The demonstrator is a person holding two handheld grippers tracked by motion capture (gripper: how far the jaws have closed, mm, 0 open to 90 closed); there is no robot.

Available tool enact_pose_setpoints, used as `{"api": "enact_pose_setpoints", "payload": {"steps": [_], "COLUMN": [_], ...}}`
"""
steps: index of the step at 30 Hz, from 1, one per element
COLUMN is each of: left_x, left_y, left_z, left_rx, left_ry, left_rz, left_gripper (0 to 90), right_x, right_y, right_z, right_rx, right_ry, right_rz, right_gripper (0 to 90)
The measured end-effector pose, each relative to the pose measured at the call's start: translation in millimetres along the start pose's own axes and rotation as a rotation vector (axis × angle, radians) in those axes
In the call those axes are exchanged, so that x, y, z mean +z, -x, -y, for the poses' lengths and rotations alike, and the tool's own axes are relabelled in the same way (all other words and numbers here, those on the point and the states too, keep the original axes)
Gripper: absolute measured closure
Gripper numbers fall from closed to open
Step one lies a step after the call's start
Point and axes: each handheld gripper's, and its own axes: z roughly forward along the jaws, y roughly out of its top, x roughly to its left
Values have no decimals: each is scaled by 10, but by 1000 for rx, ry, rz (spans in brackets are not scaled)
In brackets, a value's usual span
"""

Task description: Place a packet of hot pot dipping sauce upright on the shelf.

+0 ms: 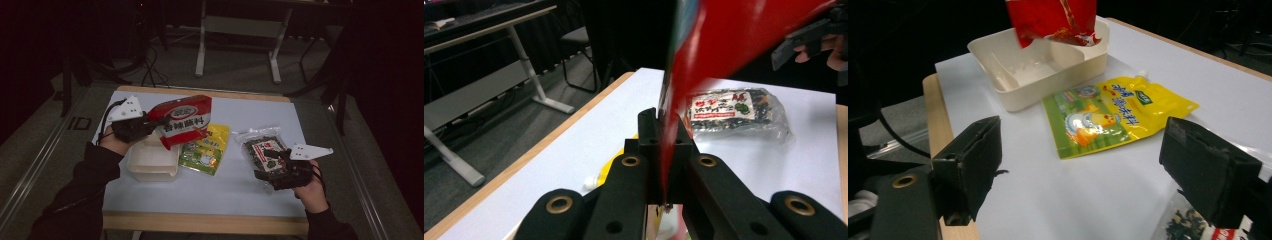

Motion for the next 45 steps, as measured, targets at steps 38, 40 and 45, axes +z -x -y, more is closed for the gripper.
{"api": "enact_pose_setpoints", "payload": {"steps": [38,40,45], "left_x": [45,61,98], "left_y": [-1172,-1191,-1201], "left_z": [406,444,547], "left_rx": [81,78,60], "left_ry": [-82,-97,-119], "left_rz": [-16,-11,13], "left_gripper": [900,900,900], "right_x": [34,27,20], "right_y": [61,65,80], "right_z": [150,154,156], "right_rx": [88,89,93], "right_ry": [-16,-19,-18], "right_rz": [-55,-52,-54], "right_gripper": [191,191,191]}}
